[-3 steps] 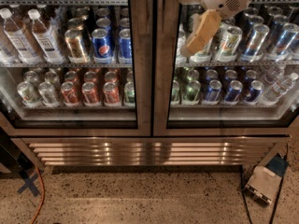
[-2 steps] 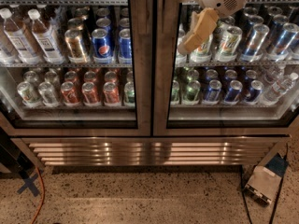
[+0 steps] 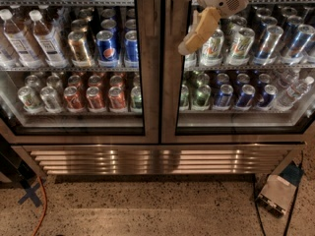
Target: Open right fridge door
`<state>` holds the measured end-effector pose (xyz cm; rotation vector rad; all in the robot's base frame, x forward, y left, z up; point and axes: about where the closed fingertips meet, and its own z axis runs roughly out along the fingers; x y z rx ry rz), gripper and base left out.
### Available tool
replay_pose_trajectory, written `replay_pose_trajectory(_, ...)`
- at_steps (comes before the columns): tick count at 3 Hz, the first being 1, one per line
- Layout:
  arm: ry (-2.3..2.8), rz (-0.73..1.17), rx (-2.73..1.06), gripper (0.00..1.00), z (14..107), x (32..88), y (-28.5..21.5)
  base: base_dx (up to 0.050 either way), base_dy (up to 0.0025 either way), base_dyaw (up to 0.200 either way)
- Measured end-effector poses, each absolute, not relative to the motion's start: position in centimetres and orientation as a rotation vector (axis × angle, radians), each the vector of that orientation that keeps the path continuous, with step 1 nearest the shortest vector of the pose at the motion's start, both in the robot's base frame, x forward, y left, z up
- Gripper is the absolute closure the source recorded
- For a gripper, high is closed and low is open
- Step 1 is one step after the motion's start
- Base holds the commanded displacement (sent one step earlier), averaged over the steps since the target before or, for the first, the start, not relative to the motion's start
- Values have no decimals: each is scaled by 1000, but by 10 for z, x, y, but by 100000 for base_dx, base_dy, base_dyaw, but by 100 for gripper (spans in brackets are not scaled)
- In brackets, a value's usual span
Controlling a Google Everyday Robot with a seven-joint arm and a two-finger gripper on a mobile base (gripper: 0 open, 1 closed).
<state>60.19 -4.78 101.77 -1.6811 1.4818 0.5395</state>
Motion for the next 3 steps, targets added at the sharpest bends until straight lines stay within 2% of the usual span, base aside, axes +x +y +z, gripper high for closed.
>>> replay_pose_trajectory(2, 1465, 569, -1687, 0, 1015, 600, -44, 0, 0, 0)
replay_pose_trajectory(3, 1452, 590, -1692, 16, 1014, 598, -41, 0, 0, 0)
